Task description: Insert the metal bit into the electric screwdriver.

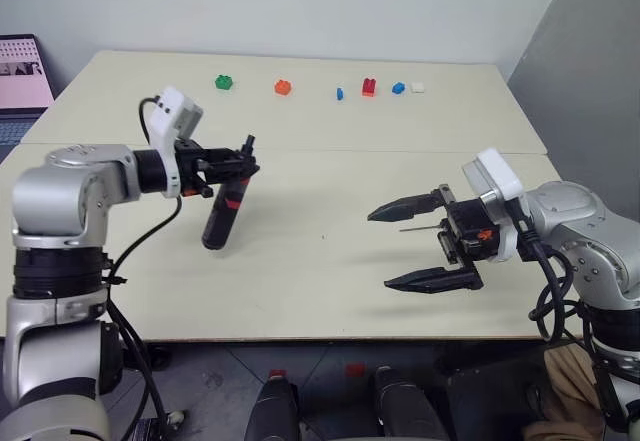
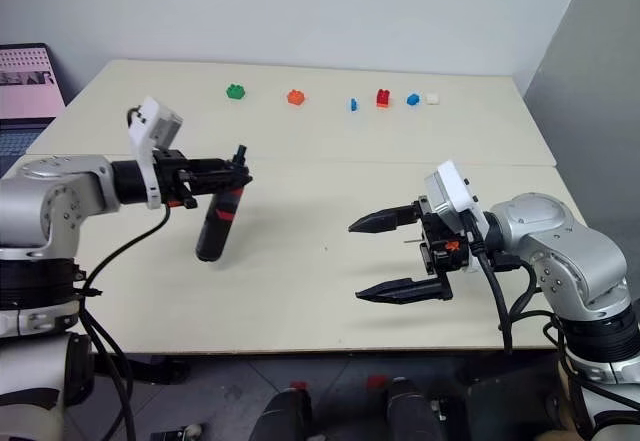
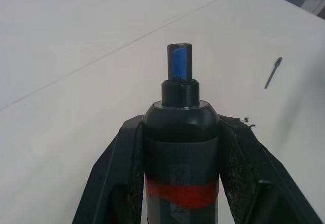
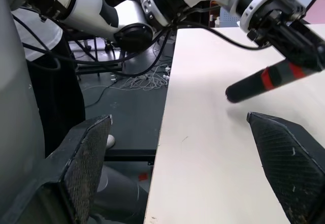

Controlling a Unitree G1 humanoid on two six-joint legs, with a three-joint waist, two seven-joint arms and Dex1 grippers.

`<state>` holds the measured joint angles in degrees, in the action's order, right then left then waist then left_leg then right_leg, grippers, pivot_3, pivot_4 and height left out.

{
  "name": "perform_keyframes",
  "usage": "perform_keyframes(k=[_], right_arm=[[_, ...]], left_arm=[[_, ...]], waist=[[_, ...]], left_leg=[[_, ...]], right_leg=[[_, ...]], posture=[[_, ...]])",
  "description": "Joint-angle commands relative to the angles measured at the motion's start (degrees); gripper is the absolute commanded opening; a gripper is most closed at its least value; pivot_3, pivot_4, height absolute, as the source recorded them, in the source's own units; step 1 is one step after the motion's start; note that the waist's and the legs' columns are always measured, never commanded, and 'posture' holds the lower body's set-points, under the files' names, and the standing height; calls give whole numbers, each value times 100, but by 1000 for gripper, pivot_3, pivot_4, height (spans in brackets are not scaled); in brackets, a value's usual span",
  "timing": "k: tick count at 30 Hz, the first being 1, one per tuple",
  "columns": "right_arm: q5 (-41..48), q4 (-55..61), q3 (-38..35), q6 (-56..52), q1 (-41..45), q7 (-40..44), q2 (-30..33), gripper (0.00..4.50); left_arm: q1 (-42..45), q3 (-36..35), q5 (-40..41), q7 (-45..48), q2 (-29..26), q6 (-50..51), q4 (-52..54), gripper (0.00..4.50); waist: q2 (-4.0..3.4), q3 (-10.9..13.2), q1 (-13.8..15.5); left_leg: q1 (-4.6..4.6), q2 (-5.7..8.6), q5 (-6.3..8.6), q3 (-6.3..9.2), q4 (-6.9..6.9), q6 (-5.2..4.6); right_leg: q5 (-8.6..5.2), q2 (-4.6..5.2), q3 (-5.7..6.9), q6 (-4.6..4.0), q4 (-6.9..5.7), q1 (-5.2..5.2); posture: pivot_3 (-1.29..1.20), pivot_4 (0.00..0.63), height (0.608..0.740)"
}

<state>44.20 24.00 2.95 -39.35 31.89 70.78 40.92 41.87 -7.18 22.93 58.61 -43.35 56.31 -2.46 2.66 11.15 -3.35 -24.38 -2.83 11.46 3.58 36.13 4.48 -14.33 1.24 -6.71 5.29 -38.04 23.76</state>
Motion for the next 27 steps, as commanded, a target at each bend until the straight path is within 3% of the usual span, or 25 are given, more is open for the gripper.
perform_keyframes(k=[1, 6, 16, 23, 27], right_arm=[[185, 214, -190, -9, -21, -99, 51, 4500], [99, 186, -166, 74, 20, -192, 58, 4500], [105, 23, -453, 255, 137, -1006, -394, 4500], [87, 111, -509, 264, 74, -1286, -470, 4500], [87, 154, -508, 247, 52, -1332, -468, 4500]], left_arm=[[163, -370, 247, -382, 201, -279, 281, 1643], [78, -244, 88, -1129, 785, -889, 483, 1643], [-348, 391, -777, -2397, 2386, -3479, 400, 1643], [-407, 511, -1180, -2995, 2993, -4674, -434, 1643], [-595, 579, -1280, -2985, 3056, -4988, -703, 1643]], waist=[[0, 0, 5], [0, 0, 12], [-3, -2, 68], [-3, -2, 56], [-3, -2, 54]], left_leg=[[0, 0, 0, 0, 2, 0], [1, 1, 0, 0, 3, 0], [5, 4, -1, -1, 4, 1], [25, 5, -1, -2, 0, 0], [26, 6, -1, -4, 1, 1]], right_leg=[[-1, 0, 0, 3, 2, -2], [2, 1, 0, 1, 3, -5], [15, 3, -2, -15, 11, -16], [11, 1, -5, -8, 13, -31], [10, 2, -8, -5, 16, -35]], posture=[[0, 150, 740], [0, 150, 740], [0, 150, 740], [0, 150, 740], [0, 150, 740]])
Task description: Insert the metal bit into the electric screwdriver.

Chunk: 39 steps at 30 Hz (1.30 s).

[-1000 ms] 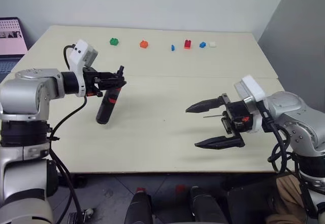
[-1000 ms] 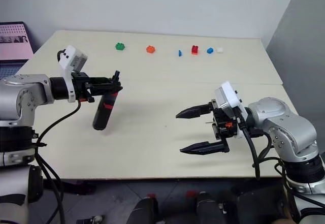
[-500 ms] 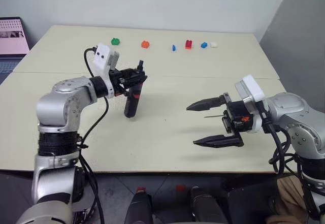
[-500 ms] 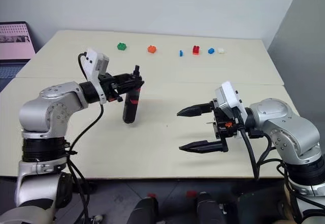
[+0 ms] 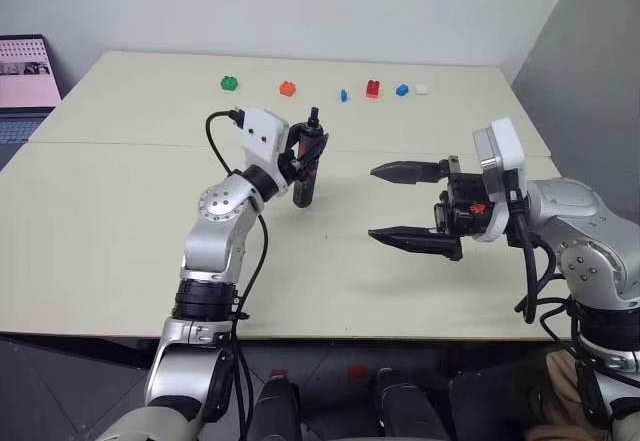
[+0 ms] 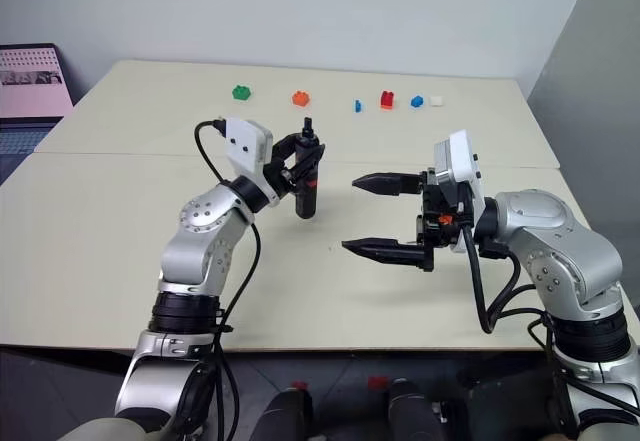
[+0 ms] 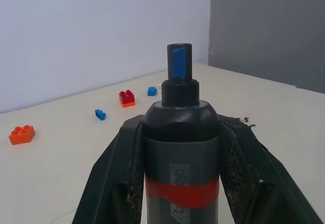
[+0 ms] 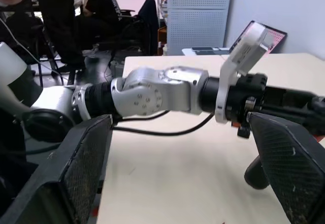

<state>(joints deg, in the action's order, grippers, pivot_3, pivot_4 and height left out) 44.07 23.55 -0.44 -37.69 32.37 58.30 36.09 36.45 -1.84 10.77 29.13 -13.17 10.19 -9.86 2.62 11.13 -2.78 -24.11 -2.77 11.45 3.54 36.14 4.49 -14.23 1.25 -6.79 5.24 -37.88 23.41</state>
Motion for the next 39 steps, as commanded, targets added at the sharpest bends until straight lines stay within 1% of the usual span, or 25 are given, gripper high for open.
perform_keyframes(k=[1, 5, 10, 15, 21, 26, 31, 35, 39], right_arm=[[96, 216, -163, 76, -5, -93, 19, 4500], [114, 252, -162, 55, -37, -98, 61, 4500], [72, 270, -107, 56, -81, -42, 120, 4500], [38, 236, -54, 77, -90, 23, 162, 4500], [-126, 105, 67, 157, -43, 104, 160, 4500], [-696, -262, 328, 366, 105, 336, 478, 4500], [-1642, -1098, 830, 666, 613, 876, 1148, 4500], [-2674, -2066, 1489, 1454, 1108, 1601, 1617, 4500], [-3344, -2910, 2007, 2076, 1564, 2206, 1636, 4500]], left_arm=[[-125, 33, -42, -8, 14, -336, 24, 1643], [-344, -11, 50, 92, -93, -206, 141, 1643], [-891, -158, 207, 45, -360, 158, 853, 1643], [-1297, -221, 390, -64, -465, 514, 1506, 1643], [-1456, -203, 453, -159, -497, 670, 1772, 1643], [-1333, -115, 407, -226, -416, 576, 1790, 1643], [-1070, 27, 448, -309, -224, 449, 1961, 1642], [-877, 255, 488, -281, 24, 391, 2111, 1642], [-864, 483, 451, -158, 154, 244, 2118, 1642]], waist=[[0, 0, -7], [0, 0, -14], [-2, -1, -61], [-2, -2, -58], [-2, -2, -51], [-2, -2, -51], [-6, 1, -46], [-6, 2, -45], [-10, 5, -46]], left_leg=[[0, 0, 0, 0, 0, 0], [9, 0, 0, -1, -5, 0], [26, -1, 0, -7, -7, 0], [30, -1, 0, -7, -5, 0], [33, -1, 0, -11, -4, 0], [32, -1, 0, -14, -4, 0], [30, 0, 0, -21, -4, 0], [24, 0, 0, -24, -7, 0], [17, 0, 1, -28, -15, 0]], right_leg=[[0, 0, 0, 0, 1, 0], [0, 0, -1, 0, 1, -5], [-9, 0, -8, 13, 1, -15], [-12, 0, -9, 14, -2, -18], [-20, -1, -13, -4, 2, -21], [-21, 0, -15, -6, 8, -21], [-22, 1, -19, -7, 13, -19], [-21, 2, -19, -6, 26, -17], [-8, 4, -21, 16, 49, -15]], posture=[[0, 150, 740], [0, 150, 740], [0, 150, 740], [0, 150, 740], [0, 150, 740], [0, 150, 740], [0, 150, 740], [0, 150, 740], [0, 150, 740]])
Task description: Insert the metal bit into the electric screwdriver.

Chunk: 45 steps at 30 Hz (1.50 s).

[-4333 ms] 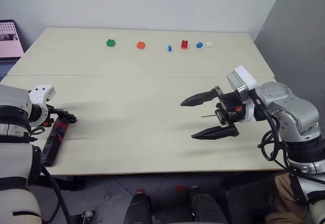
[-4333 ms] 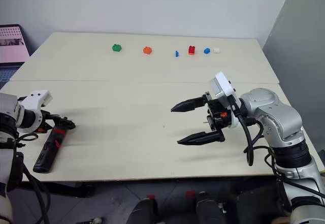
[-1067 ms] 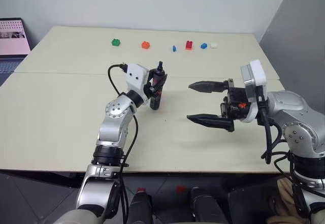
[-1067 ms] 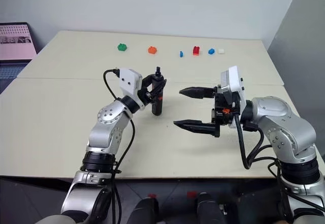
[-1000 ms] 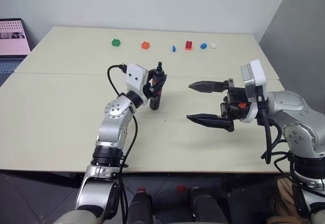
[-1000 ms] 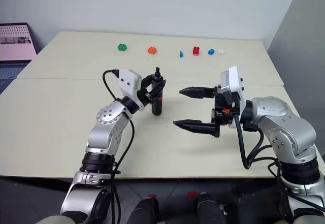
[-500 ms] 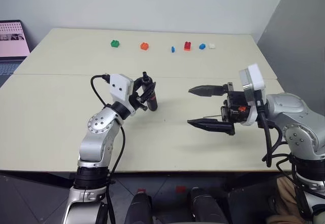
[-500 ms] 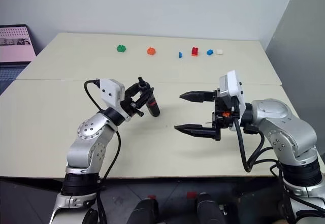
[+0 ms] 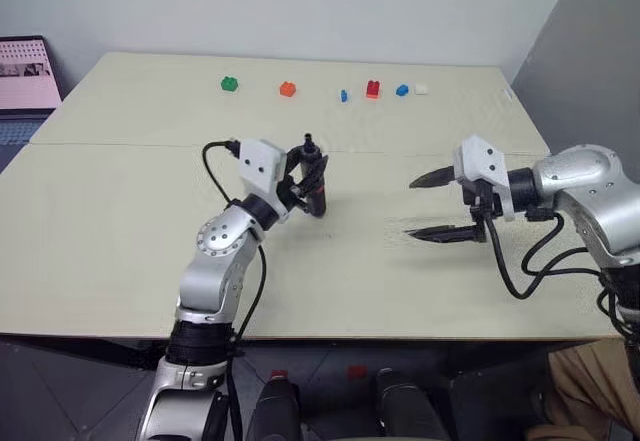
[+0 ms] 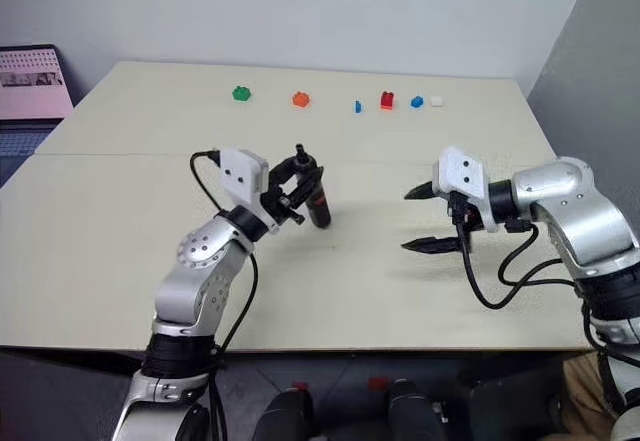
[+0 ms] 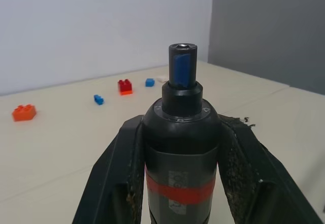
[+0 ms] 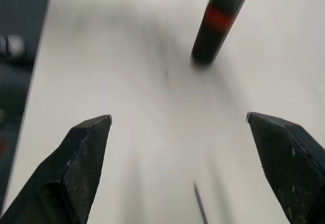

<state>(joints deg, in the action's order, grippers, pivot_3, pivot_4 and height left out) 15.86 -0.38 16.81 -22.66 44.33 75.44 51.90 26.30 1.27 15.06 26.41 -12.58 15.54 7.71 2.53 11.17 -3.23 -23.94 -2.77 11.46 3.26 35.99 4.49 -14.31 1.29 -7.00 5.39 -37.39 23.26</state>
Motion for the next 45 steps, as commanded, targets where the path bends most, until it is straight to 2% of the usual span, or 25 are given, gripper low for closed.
perform_keyframes(k=[1, 7, 16, 32, 37, 38, 41, 45], right_arm=[[-719, -792, 432, 774, 501, 641, 14, 4500], [-1500, -2254, 886, 1662, 1108, 1069, -399, 4500], [-2151, -3545, 1070, 2187, 1564, 1197, -946, 4500], [-3645, -6252, 1640, 3386, 2618, 743, -2100, 4500], [-3993, -6652, 1718, 3567, 2783, 633, -2214, 3457], [-4058, -6713, 1732, 3595, 2808, 618, -2214, 3077], [-4205, -6830, 1758, 3670, 2852, 546, -2212, 2459], [-4290, -6885, 1714, 3721, 2852, 531, -2243, 1211]], left_arm=[[123, 222, 21, 157, 123, -329, 326, 1642], [-24, 356, -98, 248, 232, -762, 3, 1642], [-326, 438, -321, 280, 177, -1144, -387, 1641], [-443, 512, -472, 231, 175, -1277, -355, 1641], [-440, 503, -502, 187, 174, -1303, -365, 1641], [-447, 501, -514, 174, 170, -1309, -360, 1641], [-457, 487, -536, 133, 166, -1326, -355, 1641], [-455, 465, -550, 82, 174, -1342, -357, 1641]], waist=[[-2, 1, -1], [-16, 10, -23], [-25, 15, -9], [-28, 16, -28], [-29, 15, -29], [-29, 15, -33], [-30, 14, -48], [-31, 14, -60]], left_leg=[[0, 0, 0, -1, -3, 0], [-1, -1, 1, -6, -12, 0], [-2, 0, 0, -7, -9, 0], [3, 0, 0, -7, -6, 1], [4, 1, 0, -7, -4, 1], [5, 0, -1, -7, -4, 1], [6, 0, -1, -6, -3, 1], [8, 0, -1, -6, -1, 1]], right_leg=[[5, 0, 0, 8, 6, -1], [18, 0, -3, 4, 26, -1], [27, 3, -4, -3, 25, -3], [38, 2, -4, -11, 19, -6], [38, 2, -3, -10, 17, -7], [39, 2, -3, -10, 17, -8], [40, 2, -3, -8, 17, -9], [42, 2, -4, -1, 17, -10]], posture=[[0, 150, 740], [0, 150, 740], [0, 150, 740], [0, 150, 740], [0, 150, 740], [0, 150, 740], [0, 150, 740], [0, 150, 740]])
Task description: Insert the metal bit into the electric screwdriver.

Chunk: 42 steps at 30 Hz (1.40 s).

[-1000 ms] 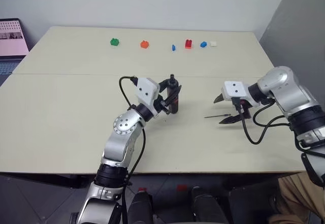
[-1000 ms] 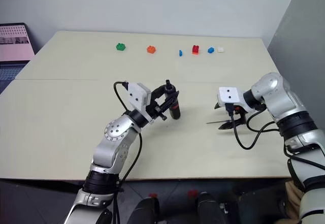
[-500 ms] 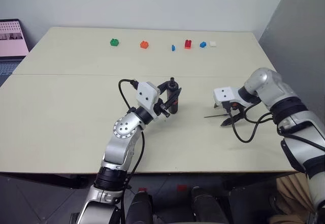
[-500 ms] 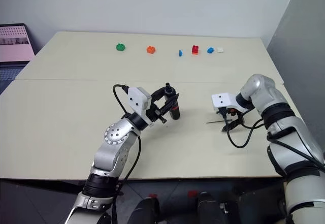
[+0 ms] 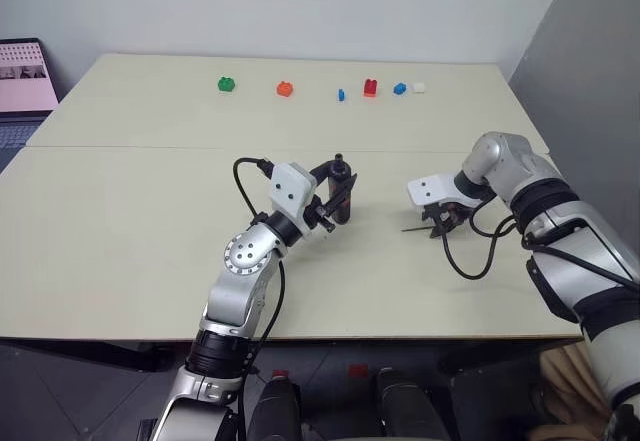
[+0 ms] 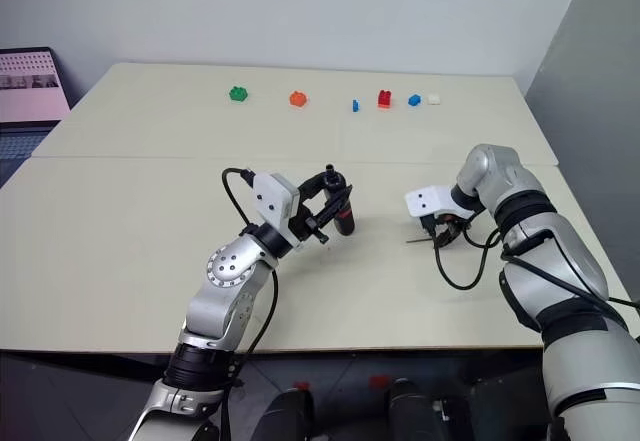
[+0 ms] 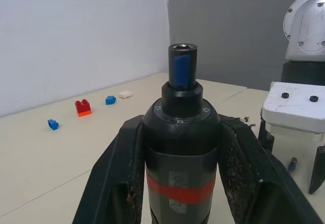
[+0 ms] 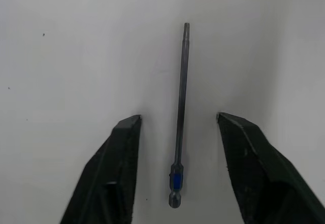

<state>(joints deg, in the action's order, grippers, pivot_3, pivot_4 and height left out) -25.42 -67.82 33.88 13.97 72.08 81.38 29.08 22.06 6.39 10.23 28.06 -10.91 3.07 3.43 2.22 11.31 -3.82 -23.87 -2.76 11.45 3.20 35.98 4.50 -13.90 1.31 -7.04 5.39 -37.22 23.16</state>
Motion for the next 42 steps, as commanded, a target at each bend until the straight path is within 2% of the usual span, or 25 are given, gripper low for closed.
perform_keyframes(k=[1, 2, 3, 5, 11, 15, 19, 22, 26, 31, 38, 42], right_arm=[[-195, -140, 9, 82, 70, -72, 33, 942], [-219, -140, 9, 100, 65, -79, 30, 876], [-241, -131, 12, 113, 54, -90, 32, 499], [-253, -103, 0, 120, 26, -85, 38, 45], [-181, 75, -138, 139, -83, -88, 120, 0], [284, 633, -590, 116, -172, 85, 307, 0], [1034, 1766, -1274, -482, -528, 236, 447, 0], [1787, 3325, -1926, -1410, -1273, 219, 609, 0], [2780, 5257, -2975, -2963, -2309, -502, 562, 0], [3851, 6557, -3849, -4247, -2737, -1515, 98, 0], [5027, 7349, -4565, -5104, -2813, -2723, -620, 0], [5557, 7539, -4651, -5365, -2759, -3032, -818, 0]], left_arm=[[-30, -53, -69, -88, 4, -102, 65, 1641], [-30, -56, -71, -90, 2, -106, 61, 1641], [-30, -60, -67, -94, 1, -100, 62, 1641], [-30, -63, -63, -109, 1, -85, 75, 1641], [-50, -95, -50, -194, -5, -58, 134, 1641], [-43, -93, -25, -300, 78, -48, 303, 1641], [98, -49, 42, -339, 190, -11, 434, 1641], [277, -6, 91, -363, 328, 26, 456, 1641], [344, 90, 47, -238, 356, 20, 303, 1641], [378, 86, 78, -87, 308, 66, 243, 1641], [395, 99, -32, -147, 399, 4, 24, 1641], [349, 125, -34, -145, 448, 51, -58, 1641]], waist=[[0, 0, -3], [0, 0, -8], [0, 0, -19], [0, 0, -31], [-1, -1, -47], [-1, 0, -49], [-11, 6, -54], [-11, 6, -49], [-11, 6, 22], [-13, 7, 29], [-13, 7, 46], [-13, 7, 50]], left_leg=[[1, 0, 0, 0, 1, 0], [1, 0, 0, 0, 1, 0], [1, 0, -1, 0, 1, 0], [2, 0, -1, 0, 1, -1], [2, 0, -2, 0, 2, -1], [1, 0, -2, 0, 2, -1], [-2, 0, -2, 0, 0, -1], [-6, 0, -2, 5, -3, -1], [-16, 2, -1, 10, -3, -1], [-15, 4, -2, 4, 0, -2], [-14, 3, -2, 5, 4, -2], [-17, 3, -2, 5, 1, -2]], right_leg=[[0, 0, 0, 1, 0, 0], [1, 0, 0, 3, 0, 0], [1, -1, -1, 5, 0, 0], [2, -1, -2, 8, 0, 0], [4, -1, -2, 8, 0, -1], [5, -1, -2, 8, 0, -1], [6, 0, -5, 8, 2, 1], [12, -1, -1, -5, 2, 1], [12, 0, 1, -4, 10, 2], [11, 0, -4, 2, 10, 5], [0, -2, -6, 26, 10, 3], [1, -1, -5, 25, 12, 4]], posture=[[0, 150, 740], [0, 150, 740], [0, 150, 740], [0, 150, 740], [0, 150, 740], [0, 150, 740], [0, 150, 740], [0, 150, 740], [0, 150, 740], [0, 150, 740], [0, 150, 740], [0, 150, 740]])
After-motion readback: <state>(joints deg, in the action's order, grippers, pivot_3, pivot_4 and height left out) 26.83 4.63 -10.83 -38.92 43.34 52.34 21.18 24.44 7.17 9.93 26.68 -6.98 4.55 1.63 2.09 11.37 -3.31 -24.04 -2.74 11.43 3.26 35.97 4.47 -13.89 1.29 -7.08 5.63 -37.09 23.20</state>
